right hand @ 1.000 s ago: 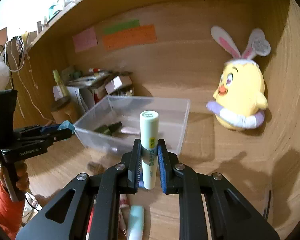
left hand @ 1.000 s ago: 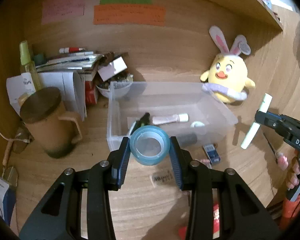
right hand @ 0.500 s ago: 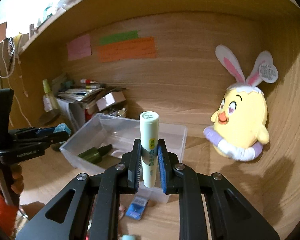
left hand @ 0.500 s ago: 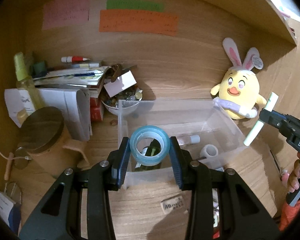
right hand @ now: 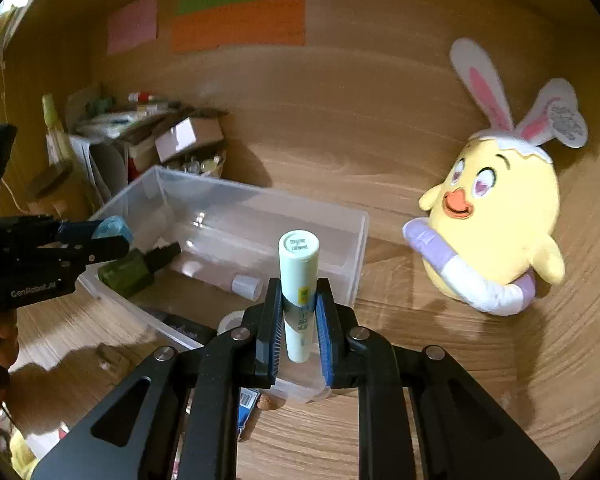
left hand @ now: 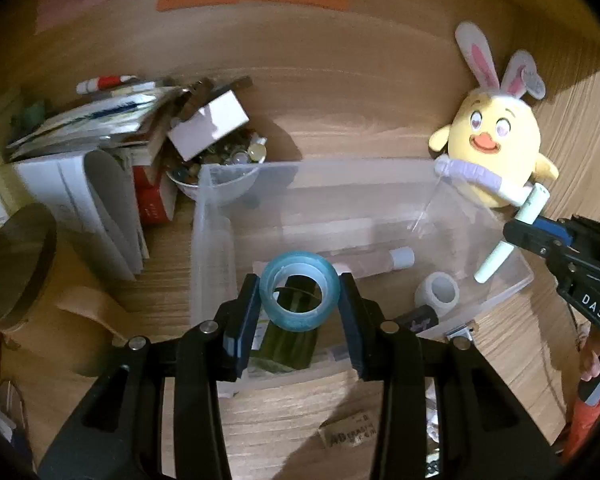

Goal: Organize objects
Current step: 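Carry the blue tape roll and pale green tube over the bin with both grippers, then open the left gripper over the bin while the right releases the green tube inside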

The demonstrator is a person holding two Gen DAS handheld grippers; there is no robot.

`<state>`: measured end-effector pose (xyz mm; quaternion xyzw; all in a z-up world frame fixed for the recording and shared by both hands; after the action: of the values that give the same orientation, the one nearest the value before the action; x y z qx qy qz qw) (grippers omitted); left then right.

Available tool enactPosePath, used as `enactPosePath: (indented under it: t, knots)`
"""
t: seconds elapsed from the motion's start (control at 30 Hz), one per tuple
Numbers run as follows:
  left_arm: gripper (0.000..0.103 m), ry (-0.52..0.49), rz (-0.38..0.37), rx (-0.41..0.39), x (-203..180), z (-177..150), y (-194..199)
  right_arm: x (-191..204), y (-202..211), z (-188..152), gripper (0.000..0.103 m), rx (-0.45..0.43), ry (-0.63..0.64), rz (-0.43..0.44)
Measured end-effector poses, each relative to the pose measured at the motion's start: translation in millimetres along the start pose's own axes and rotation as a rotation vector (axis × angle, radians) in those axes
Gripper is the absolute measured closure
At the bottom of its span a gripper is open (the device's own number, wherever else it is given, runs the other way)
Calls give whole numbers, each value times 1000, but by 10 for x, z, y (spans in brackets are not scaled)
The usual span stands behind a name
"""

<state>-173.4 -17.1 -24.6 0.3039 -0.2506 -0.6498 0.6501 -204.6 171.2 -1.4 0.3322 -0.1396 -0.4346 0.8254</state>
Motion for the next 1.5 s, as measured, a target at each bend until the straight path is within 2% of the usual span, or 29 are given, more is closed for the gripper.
enactPosePath:
  t: [0.23, 0.6, 0.73, 0.87, 1.0, 1.13, 1.23, 1.37, 1.5]
  knots:
    - [64, -18, -10, 27, -38, -2, -132, 107, -244, 2, 89, 47, 37, -5]
    - [62, -8, -25, 32, -12, 15, -158, 232, -507, 119, 87, 70, 54, -12]
    - [60, -5, -27, 30, -9, 10, -120, 280, -577, 108, 69, 86, 55, 8]
    - [52, -9, -29, 9, -22, 19, -23, 317, -527, 90, 67, 75, 63, 19]
    - [48, -21, -27, -20, -54, 32, 121, 313, -421, 79, 65, 61, 64, 19]
    - [38, -31, -16, -47, -78, 25, 253, 294, -237, 54, 53, 31, 48, 26]
    - [30, -37, -12, -64, -93, 2, 358, 289, -69, 29, 49, 4, 39, 35]
    - [19, -30, -14, -76, -101, -53, 492, 268, 165, -17, 36, -32, 22, 50]
    - [19, -44, -4, -81, -127, -167, 612, 226, 368, -95, 33, -59, 6, 56]
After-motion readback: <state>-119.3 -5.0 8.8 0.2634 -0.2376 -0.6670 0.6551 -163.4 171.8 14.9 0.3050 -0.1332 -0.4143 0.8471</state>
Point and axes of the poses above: each gripper's, at about its wrist camera, not at the fingertips, and y roughly against the way its jaws point, x to its left, z to its top, the point moved 2 cm from there along -y, roughly the way its jaws point, and after that the axes turned 1 degree about z, right-handed, at the moved point
